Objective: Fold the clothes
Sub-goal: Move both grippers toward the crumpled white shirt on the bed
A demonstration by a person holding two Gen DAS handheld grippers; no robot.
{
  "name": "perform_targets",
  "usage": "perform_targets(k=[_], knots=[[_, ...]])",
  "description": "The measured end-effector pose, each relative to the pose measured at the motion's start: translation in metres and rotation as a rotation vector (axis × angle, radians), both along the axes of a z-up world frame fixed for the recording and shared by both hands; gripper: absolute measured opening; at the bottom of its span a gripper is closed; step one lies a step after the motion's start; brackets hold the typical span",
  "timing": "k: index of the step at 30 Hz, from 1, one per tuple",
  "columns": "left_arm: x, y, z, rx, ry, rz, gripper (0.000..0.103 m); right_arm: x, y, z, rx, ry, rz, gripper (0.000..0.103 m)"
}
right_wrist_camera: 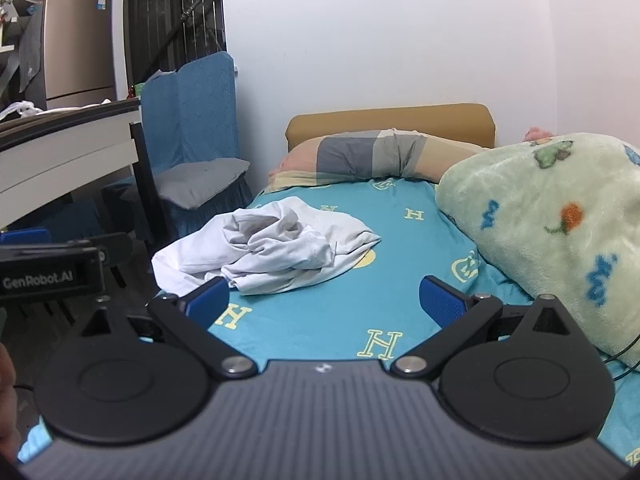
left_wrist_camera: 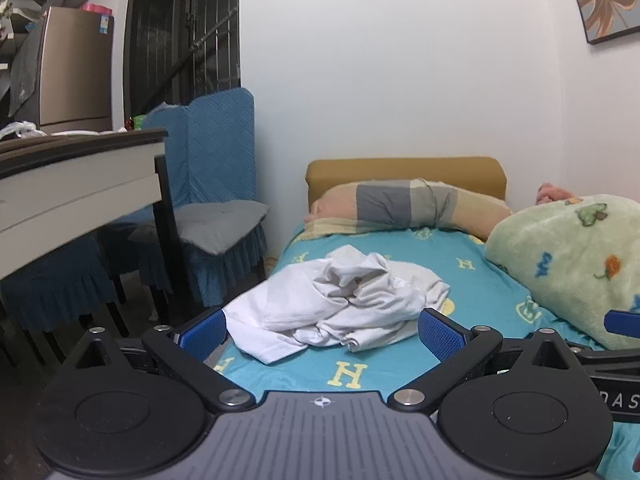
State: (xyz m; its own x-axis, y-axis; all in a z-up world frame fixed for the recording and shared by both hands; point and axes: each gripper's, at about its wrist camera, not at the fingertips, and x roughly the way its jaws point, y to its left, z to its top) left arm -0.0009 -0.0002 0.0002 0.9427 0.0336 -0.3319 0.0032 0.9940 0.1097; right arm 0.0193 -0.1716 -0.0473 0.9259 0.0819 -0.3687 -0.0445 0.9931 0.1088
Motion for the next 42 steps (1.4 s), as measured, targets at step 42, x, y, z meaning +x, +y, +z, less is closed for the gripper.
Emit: perform_targets(k=[42], knots=[[0.031,-0.006,0.038,-0.092,0.062,0.002,0.103,0.017,-0.045,0.013,0.125,0.009,0.018,0.103]])
